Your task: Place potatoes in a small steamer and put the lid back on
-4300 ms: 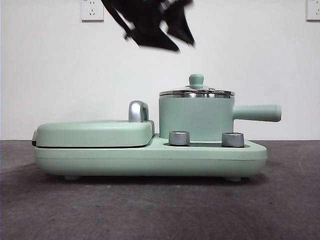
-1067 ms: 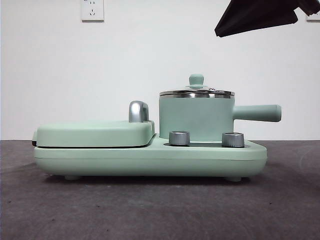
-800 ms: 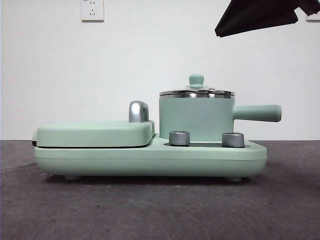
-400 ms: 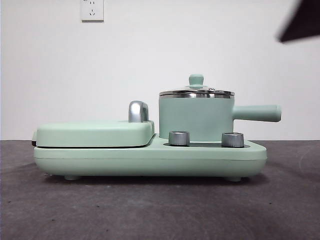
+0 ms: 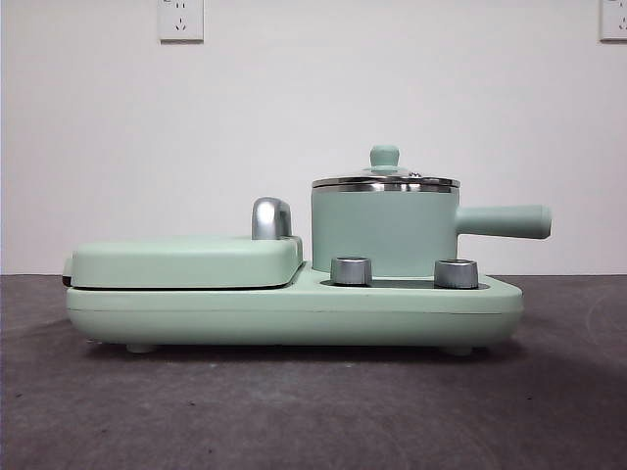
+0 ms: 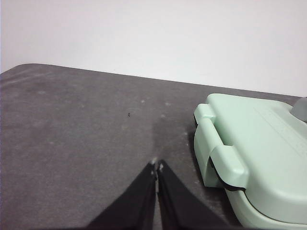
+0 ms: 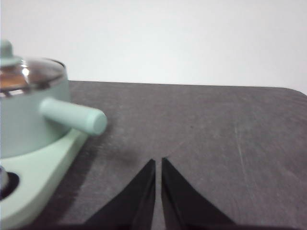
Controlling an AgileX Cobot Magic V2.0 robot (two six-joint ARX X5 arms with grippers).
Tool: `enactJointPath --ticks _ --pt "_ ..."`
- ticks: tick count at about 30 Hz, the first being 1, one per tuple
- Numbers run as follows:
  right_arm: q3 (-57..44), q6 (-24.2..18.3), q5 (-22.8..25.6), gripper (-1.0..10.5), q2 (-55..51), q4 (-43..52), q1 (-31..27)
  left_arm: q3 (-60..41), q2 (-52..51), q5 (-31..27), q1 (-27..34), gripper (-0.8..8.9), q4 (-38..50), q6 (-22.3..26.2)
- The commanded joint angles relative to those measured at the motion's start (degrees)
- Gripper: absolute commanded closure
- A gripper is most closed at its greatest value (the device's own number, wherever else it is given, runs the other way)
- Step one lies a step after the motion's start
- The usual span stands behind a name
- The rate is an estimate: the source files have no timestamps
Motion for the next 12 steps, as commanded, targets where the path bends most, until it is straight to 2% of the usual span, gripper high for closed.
enactJointPath --ticks 1,6,12 --pt "-0.17 -0.57 0.20 9.3 -2.45 -2.29 -0.87 -1.14 -0.11 -0.15 -0.11 8.08 0.68 -0.20" --pt "-0.17 -0.85 -0.22 9.3 -2.58 -2.54 -3.65 -1.14 -0.11 -0.15 -0.11 8.08 0.70 -0.17" --pt "-0.17 -0.26 -1.62 9.3 -2.58 -2.89 -3.69 -1.14 -0.11 -0.15 -0.11 8.08 0.70 -0.20"
